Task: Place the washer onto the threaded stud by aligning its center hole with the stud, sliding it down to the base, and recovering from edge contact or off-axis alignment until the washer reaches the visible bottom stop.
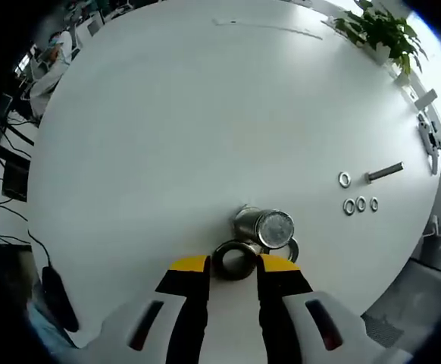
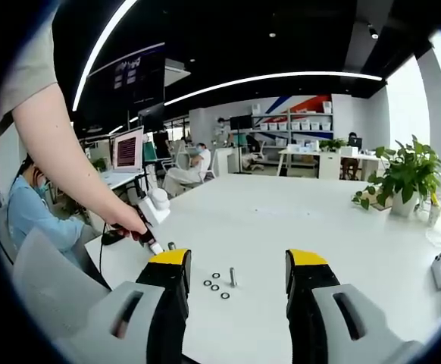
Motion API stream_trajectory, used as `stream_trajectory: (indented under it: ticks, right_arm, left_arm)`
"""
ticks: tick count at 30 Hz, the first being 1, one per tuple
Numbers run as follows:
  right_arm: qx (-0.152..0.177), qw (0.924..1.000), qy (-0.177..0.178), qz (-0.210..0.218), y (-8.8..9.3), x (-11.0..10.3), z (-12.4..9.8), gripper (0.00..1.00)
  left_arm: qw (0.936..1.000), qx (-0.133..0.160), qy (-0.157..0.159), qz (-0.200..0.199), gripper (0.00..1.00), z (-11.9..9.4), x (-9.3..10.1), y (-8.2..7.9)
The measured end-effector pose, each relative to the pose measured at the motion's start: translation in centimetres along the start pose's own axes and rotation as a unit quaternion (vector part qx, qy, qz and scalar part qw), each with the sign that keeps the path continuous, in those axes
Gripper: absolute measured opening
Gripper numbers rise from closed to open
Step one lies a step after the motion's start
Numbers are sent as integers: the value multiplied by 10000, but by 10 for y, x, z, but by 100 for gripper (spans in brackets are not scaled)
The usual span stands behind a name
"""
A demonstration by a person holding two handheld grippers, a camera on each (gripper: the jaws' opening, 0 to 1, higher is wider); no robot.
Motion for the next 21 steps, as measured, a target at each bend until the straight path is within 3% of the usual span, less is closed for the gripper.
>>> stream_trajectory:
  ticks: [9,11,21]
  right_arm:
    - [-2,10000,39,18,0,1,0,52]
    - [-2,10000,50,21,0,2,0,52]
    - [4,10000,63,30,0,2,-1,52]
  left_arm:
    - [9998,9,-127,137,22,2,2,-2]
    - [9985,-65,-182,503,22,2,2,-2]
    - [9971,-63,-233,718,22,1,5,1]
Point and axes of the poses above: the point that each gripper's makers call its tool centre point, and the gripper's own axes: z roughly forward along the fingers, x roughly to its right, y roughly out of its underside, the point moved 6 cm from there along -z, roughly backward along the fingers, and after that the axes turned 13 degrees about x, right-handed, at the moved point
